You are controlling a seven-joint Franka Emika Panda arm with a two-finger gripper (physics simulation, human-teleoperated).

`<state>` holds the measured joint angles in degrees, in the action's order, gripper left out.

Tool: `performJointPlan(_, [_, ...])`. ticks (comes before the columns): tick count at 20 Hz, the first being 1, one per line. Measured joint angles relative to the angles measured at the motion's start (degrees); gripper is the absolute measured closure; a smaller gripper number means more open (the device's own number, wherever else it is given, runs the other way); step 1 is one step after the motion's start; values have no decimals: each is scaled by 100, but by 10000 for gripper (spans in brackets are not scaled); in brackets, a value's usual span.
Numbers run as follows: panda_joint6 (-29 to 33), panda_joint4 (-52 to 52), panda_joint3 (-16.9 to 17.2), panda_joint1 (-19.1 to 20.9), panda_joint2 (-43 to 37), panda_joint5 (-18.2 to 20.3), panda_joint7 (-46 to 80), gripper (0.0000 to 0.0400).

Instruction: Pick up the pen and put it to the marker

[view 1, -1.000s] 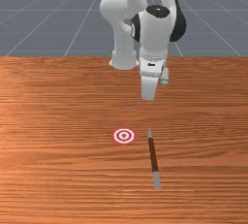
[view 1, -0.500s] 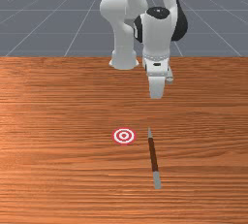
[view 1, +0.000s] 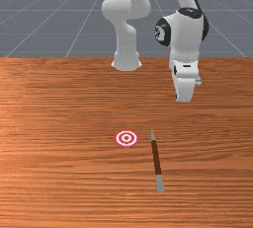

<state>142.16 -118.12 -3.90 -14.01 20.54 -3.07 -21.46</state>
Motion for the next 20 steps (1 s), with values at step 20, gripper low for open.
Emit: performJointPlan(20, [-3307,8211,109,115,5332,29,-750,400])
